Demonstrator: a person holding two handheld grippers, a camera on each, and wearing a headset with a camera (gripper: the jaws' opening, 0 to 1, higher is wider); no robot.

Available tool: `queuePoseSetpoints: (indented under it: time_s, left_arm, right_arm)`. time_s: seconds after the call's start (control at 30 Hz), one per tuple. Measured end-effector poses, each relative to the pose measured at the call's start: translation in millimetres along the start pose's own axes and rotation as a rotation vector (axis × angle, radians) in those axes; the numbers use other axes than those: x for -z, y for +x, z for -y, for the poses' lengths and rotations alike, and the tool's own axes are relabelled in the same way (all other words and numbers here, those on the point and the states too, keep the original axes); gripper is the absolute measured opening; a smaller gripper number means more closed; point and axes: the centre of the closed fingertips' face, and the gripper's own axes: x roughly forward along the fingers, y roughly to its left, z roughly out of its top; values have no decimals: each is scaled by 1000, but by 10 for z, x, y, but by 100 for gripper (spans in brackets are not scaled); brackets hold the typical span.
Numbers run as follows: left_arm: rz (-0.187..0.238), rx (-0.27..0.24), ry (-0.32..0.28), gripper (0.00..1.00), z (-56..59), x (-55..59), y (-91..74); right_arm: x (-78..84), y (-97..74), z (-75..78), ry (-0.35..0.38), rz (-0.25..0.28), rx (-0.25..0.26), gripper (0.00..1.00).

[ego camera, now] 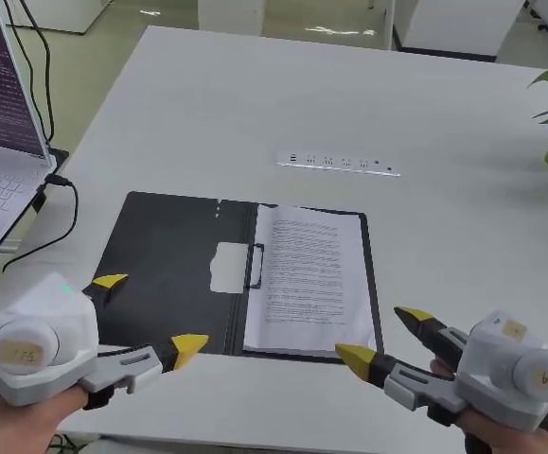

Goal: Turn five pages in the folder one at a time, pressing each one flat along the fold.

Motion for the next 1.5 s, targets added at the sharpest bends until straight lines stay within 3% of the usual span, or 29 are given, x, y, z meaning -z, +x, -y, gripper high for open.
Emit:
queuePoseSetpoints:
  time_s: [0.67, 0.93, 1.23, 1.5]
  left_arm:
    - [3, 11, -2, 79, -38, 27, 2]
    - [-6, 32, 9, 78, -2, 42, 43]
    - [-11, 76, 26, 78, 51, 16, 179]
    - [-20, 142, 55, 77, 179, -46, 363]
  right_arm:
    - [59, -23, 4, -16, -21, 5, 69]
    - [133, -38, -20, -19, -39, 5, 70]
    - [215, -70, -16, -4, -66, 23, 72]
    - [226, -105, -7, 10, -57, 41, 72]
